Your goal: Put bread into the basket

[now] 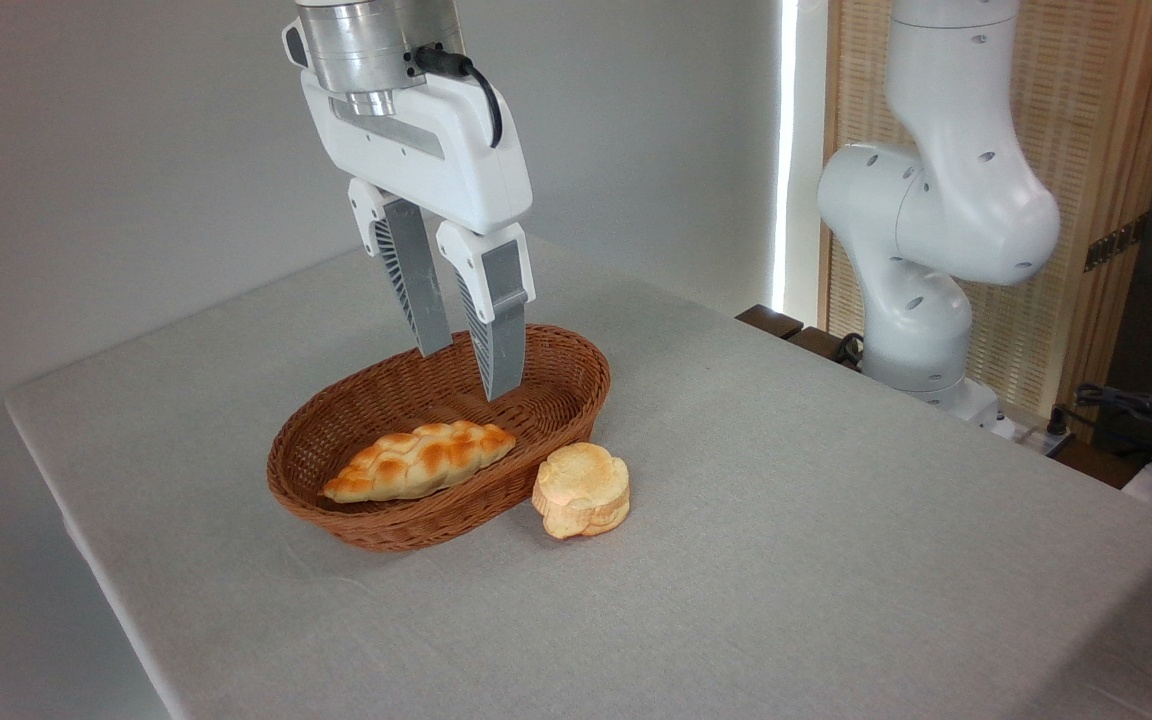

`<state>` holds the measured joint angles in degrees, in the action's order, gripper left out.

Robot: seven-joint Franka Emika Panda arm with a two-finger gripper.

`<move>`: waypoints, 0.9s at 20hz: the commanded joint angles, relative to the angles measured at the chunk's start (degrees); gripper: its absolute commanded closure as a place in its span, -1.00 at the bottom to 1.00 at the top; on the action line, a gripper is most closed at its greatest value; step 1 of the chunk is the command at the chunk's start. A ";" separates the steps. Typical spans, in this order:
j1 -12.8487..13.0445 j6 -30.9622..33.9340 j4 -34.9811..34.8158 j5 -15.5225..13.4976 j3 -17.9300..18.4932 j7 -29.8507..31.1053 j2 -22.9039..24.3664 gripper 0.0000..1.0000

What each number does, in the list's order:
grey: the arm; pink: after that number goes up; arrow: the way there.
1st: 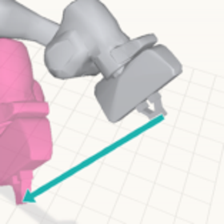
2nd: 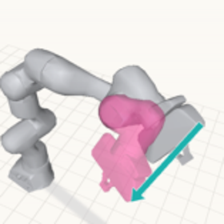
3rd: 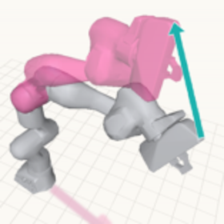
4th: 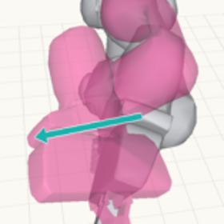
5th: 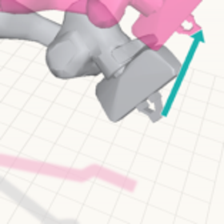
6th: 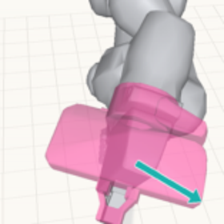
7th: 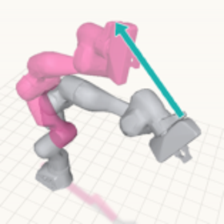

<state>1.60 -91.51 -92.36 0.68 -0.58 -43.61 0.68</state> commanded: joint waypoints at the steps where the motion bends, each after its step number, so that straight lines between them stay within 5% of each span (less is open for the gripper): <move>1: 0.50 1.24 0.17 0.90 0.40 1.25 0.55 -1.00; 12: 1.91 1.17 -4.47 0.20 -0.91 3.19 2.38 -1.00; 18: 10.07 -12.35 -24.77 -0.77 -0.91 8.62 11.18 -1.00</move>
<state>6.93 -96.51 -105.43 0.42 -1.92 -38.84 6.12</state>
